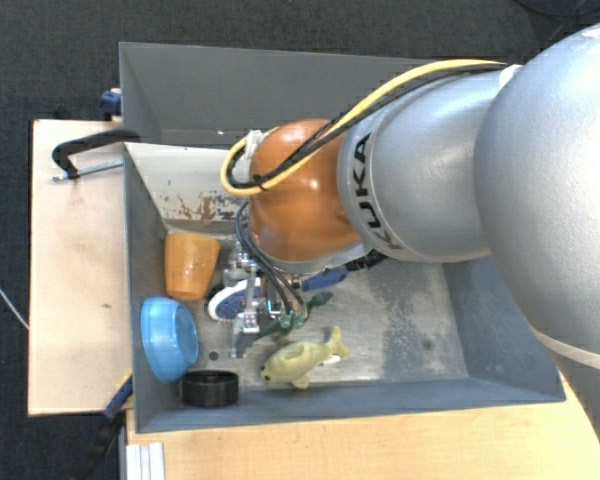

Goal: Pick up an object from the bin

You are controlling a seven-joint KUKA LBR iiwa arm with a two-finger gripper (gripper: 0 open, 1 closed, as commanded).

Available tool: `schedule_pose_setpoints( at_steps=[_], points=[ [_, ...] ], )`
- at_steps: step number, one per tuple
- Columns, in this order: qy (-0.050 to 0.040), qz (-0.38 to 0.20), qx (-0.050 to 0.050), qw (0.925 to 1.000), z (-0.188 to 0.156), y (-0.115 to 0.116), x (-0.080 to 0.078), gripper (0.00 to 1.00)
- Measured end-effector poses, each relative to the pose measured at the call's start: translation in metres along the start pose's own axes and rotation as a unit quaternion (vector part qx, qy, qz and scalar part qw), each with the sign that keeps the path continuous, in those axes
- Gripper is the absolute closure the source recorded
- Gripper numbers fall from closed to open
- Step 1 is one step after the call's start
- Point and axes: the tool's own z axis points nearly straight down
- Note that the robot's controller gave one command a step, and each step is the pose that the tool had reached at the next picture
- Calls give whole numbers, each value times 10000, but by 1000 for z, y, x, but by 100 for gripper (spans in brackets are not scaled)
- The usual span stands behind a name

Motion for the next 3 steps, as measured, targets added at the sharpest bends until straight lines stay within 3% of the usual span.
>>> schedule_pose_setpoints(
  at_steps=[1, 2, 3],
  points=[
    [-42, -2492, 7, 9684, -31, 5, -16, 0],
    [-22, -3596, 8, 9331, 62, -37, -64, 0],
    [-37, -3599, -2, 9330, 59, -34, -64, 100]
  ],
)
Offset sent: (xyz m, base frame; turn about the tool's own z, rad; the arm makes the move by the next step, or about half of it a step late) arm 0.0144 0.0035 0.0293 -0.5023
